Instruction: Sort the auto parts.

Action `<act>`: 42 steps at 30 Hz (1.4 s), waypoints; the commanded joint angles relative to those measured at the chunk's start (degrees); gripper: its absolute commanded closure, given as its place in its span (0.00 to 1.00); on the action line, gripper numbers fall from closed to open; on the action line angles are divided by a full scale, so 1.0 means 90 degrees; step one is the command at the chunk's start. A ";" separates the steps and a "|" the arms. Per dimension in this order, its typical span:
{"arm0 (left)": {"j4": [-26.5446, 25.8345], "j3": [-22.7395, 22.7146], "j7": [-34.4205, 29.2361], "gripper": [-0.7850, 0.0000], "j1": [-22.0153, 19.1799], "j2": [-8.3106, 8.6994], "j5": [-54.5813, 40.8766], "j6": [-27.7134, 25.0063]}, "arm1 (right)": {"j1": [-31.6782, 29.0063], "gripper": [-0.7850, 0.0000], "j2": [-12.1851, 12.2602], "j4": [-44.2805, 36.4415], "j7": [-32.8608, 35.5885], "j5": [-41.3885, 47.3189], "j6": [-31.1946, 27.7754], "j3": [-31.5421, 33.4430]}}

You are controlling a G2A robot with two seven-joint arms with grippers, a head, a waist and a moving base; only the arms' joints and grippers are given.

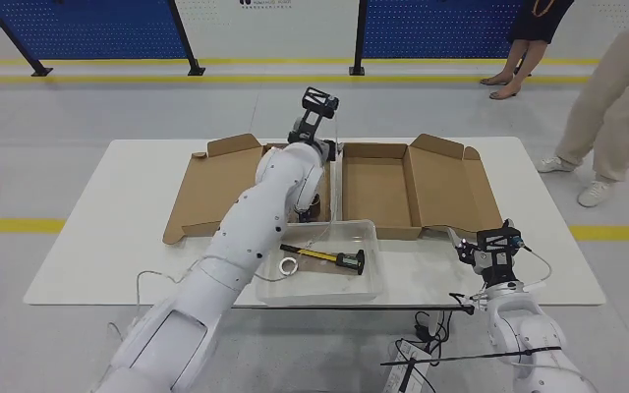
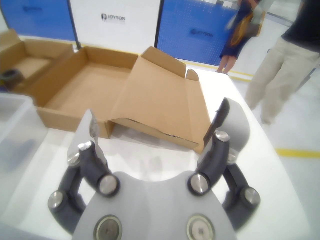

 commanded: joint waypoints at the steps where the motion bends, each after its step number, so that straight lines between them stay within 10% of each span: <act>1: -0.0745 -0.0224 -0.0148 0.00 0.0416 0.0095 0.0316 -0.0045 | 0.0000 0.00 0.0000 0.0000 0.0000 0.0000 0.0000 0.0000; 19: -0.3857 -0.1655 -0.1433 0.00 0.2635 0.0456 0.3080 0.0410 | 0.0000 0.00 0.0000 0.0000 0.0000 0.0000 0.0000 0.0000; 42: -0.4217 -0.2629 -0.2290 0.00 0.3230 0.0462 0.4687 0.0486 | 0.0013 0.00 -0.0002 -0.0022 -0.0002 0.0038 -0.0023 -0.0007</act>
